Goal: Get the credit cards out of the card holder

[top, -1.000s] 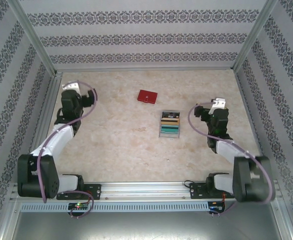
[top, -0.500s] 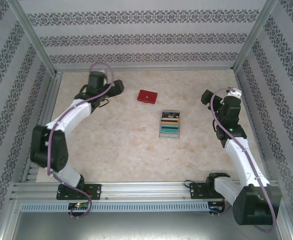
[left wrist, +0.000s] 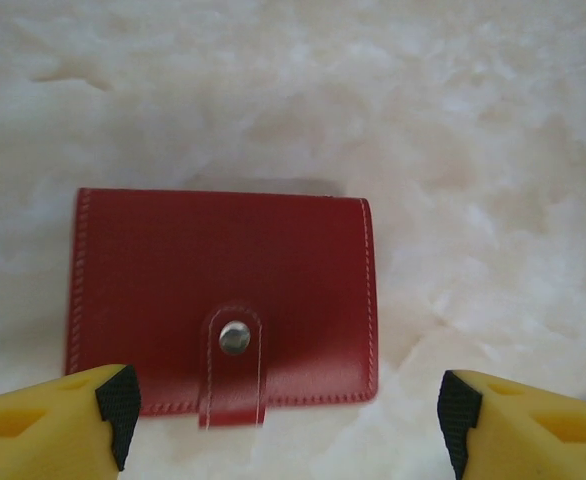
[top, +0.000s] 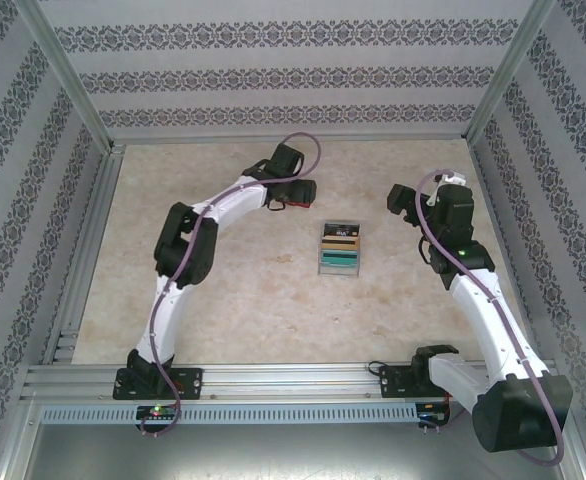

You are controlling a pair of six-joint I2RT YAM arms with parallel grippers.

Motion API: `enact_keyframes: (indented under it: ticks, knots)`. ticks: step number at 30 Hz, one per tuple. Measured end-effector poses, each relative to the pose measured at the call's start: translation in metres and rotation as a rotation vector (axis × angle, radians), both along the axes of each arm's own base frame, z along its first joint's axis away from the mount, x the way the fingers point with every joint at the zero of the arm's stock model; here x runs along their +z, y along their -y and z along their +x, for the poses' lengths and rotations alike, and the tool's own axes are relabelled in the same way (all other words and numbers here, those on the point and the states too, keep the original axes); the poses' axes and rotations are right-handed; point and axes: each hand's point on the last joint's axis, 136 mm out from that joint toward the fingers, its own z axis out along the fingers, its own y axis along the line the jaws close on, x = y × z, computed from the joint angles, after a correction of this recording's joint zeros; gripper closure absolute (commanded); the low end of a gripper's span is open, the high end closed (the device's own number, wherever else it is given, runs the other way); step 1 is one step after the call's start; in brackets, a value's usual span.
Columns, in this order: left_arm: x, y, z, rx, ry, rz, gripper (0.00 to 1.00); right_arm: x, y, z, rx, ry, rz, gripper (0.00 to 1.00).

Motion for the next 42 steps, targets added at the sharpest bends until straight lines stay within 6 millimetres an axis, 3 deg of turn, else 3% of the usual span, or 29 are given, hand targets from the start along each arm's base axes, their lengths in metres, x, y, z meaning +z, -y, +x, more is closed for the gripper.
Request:
enact_keyframes:
  ticks: [4, 8, 17, 21, 24, 28, 36, 39, 42]
  knots:
    - [-0.021, 0.000, 0.021, 0.018, -0.007, 0.079, 0.18, -0.003, -0.002, -0.001, 0.014, -0.016, 0.001, 0.02]
    - [-0.029, -0.006, 0.038, 0.033, 0.020, 0.160, 0.12, -0.007, -0.009, -0.001, 0.038, -0.029, 0.004, 0.02]
    - [-0.030, -0.011, 0.042, 0.025, 0.033, 0.211, 0.14, -0.023, -0.021, 0.002, 0.081, -0.085, 0.011, 0.02]
    - [-0.034, -0.019, 0.035, 0.043, 0.018, 0.235, 0.16, -0.019, -0.028, 0.005, 0.102, -0.086, 0.010, 0.02]
    - [-0.034, -0.037, 0.010, 0.070, -0.010, 0.256, 0.16, -0.011, -0.037, 0.009, 0.124, -0.072, 0.010, 0.02]
    - [-0.036, -0.071, -0.041, 0.134, -0.080, 0.284, 0.15, -0.004, -0.055, 0.012, 0.171, -0.063, 0.004, 0.02]
    - [-0.040, -0.132, -0.147, 0.370, -0.207, 0.221, 0.14, -0.016, -0.107, 0.015, 0.300, -0.102, -0.032, 0.02]
    - [-0.039, -0.146, -0.182, 0.443, -0.251, 0.164, 0.11, -0.020, -0.129, 0.016, 0.348, -0.116, -0.049, 0.02]
    - [-0.029, -0.151, -0.200, 0.477, -0.269, 0.121, 0.07, -0.019, -0.152, 0.016, 0.404, -0.117, -0.068, 0.02]
